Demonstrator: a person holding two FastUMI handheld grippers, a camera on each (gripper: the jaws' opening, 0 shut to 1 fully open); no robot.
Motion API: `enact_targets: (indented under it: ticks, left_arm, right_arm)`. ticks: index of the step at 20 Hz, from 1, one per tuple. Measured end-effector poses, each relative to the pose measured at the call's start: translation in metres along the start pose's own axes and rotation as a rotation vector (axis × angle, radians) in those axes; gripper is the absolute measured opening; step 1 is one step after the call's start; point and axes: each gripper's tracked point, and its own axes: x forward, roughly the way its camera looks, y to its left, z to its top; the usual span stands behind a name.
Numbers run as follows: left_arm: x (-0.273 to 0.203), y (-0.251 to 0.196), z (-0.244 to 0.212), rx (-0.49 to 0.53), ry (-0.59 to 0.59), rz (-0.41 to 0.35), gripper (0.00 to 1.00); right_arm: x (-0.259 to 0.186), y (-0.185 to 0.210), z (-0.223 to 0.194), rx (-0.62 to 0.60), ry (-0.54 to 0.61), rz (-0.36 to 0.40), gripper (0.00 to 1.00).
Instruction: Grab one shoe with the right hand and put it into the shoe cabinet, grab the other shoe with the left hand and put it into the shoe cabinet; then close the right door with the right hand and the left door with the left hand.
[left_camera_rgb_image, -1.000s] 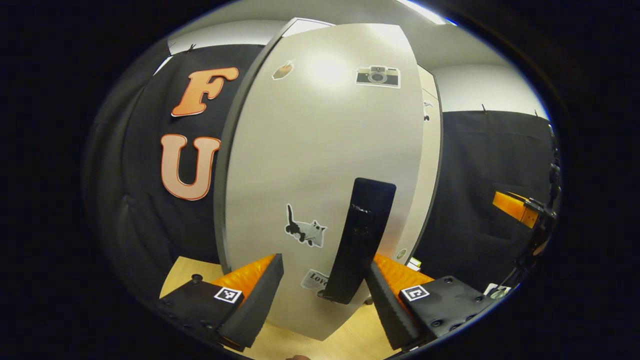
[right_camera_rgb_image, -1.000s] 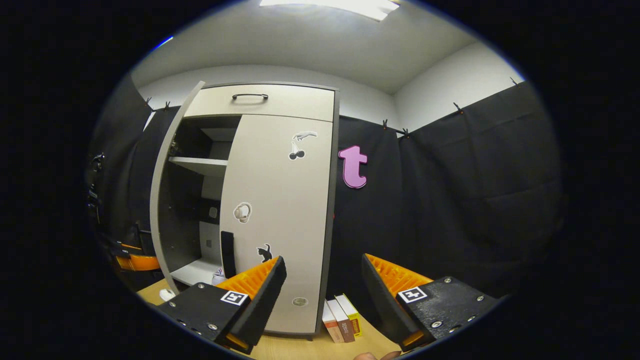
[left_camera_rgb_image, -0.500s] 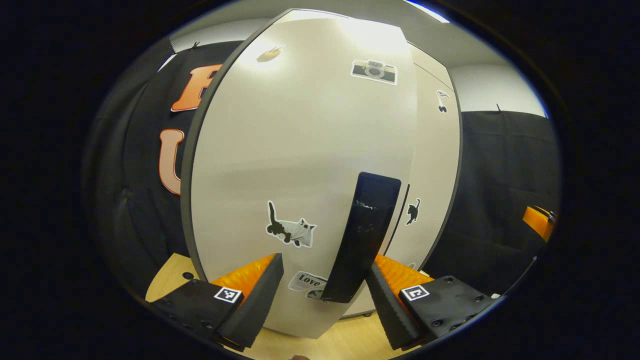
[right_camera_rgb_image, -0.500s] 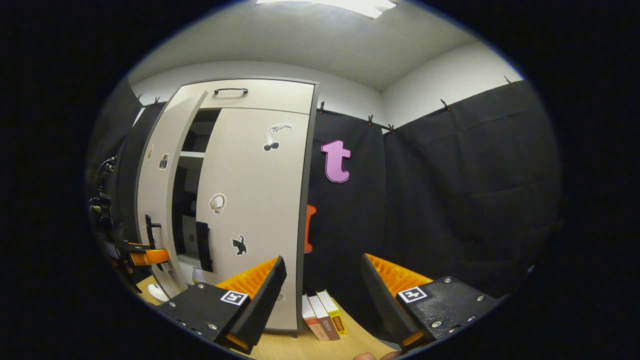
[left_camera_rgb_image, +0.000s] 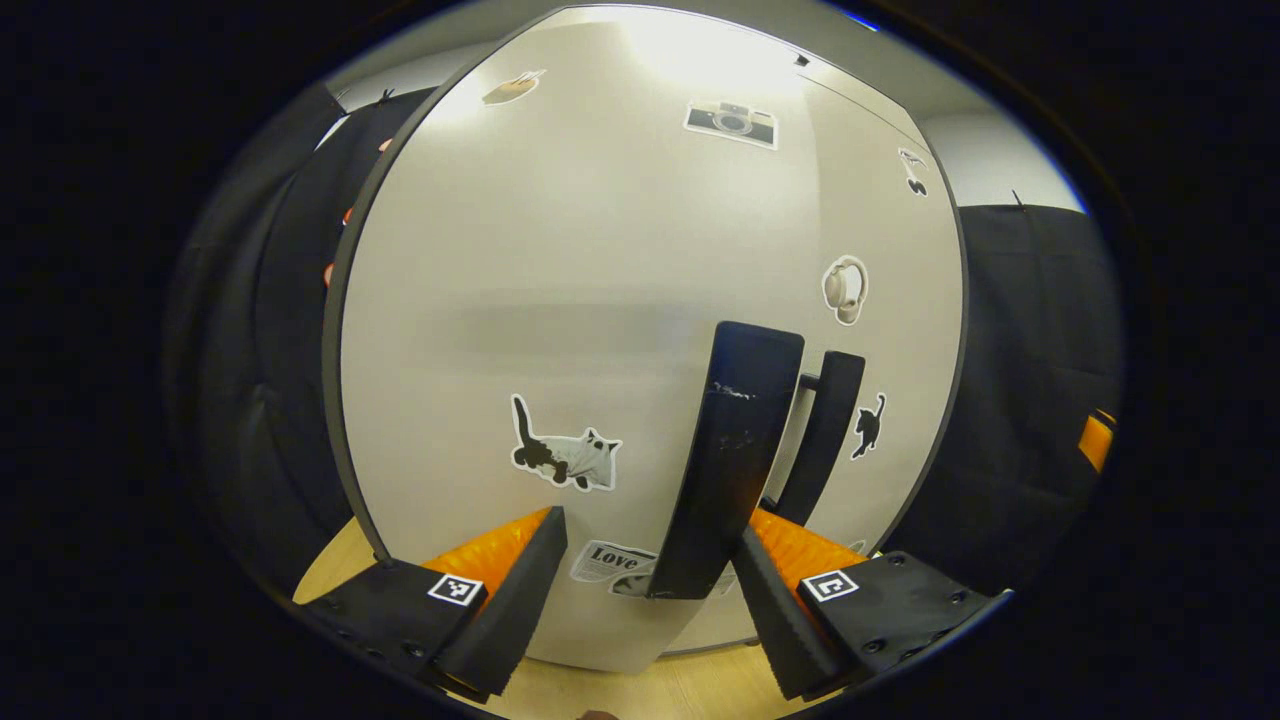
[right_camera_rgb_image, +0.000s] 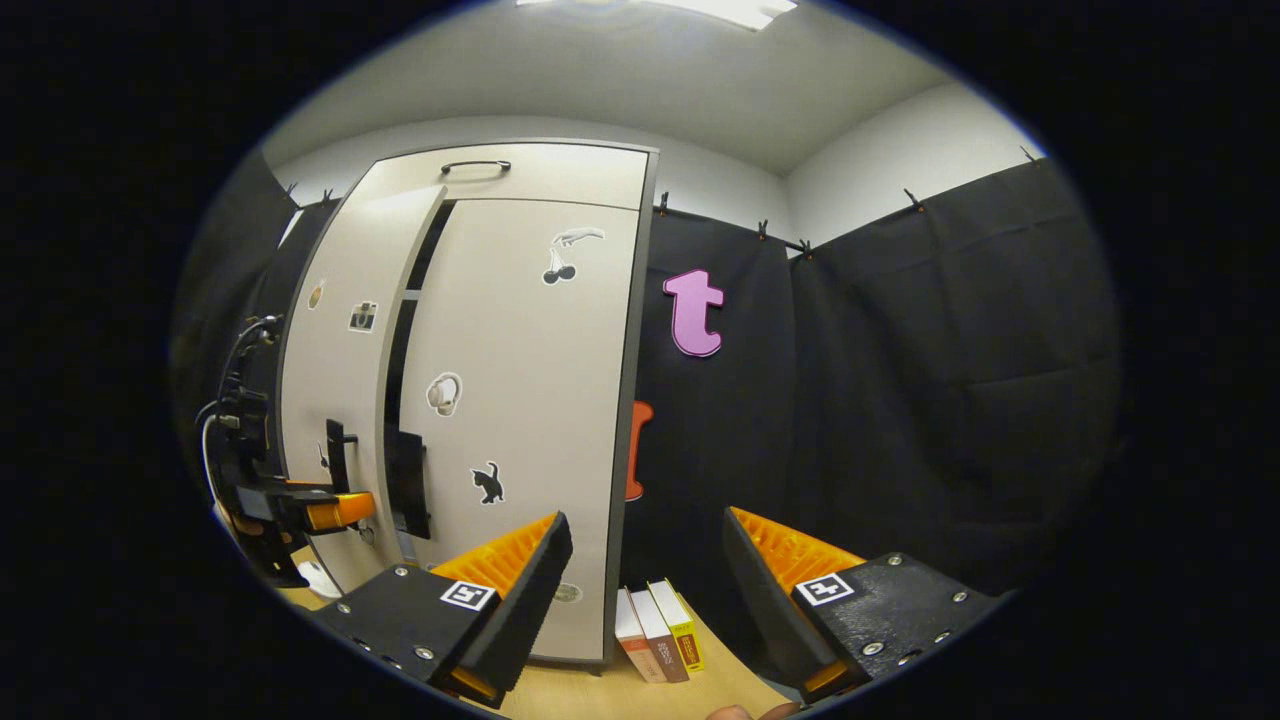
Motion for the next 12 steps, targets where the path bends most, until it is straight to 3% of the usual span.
enact_targets:
  ticks: [4, 7, 12]
  left_arm:
    - [-0.01, 0.0, 0.002, 0.016, 0.023, 0.056, 1.0]
    - [-0.043, -0.01, 0.018, 0.006, 0.013, 0.029, 0.97]
    - [-0.104, 0.01, 0.076, 0.044, -0.058, 0.054, 0.97]
  right_arm:
    - [0.013, 0.011, 0.006, 0.021, 0.001, 0.048, 0.93]
    - [0.017, 0.018, 0.02, 0.029, -0.01, 0.083, 0.93]
    - [0.012, 0.024, 0.052, 0.013, -0.05, 0.12, 0.93]
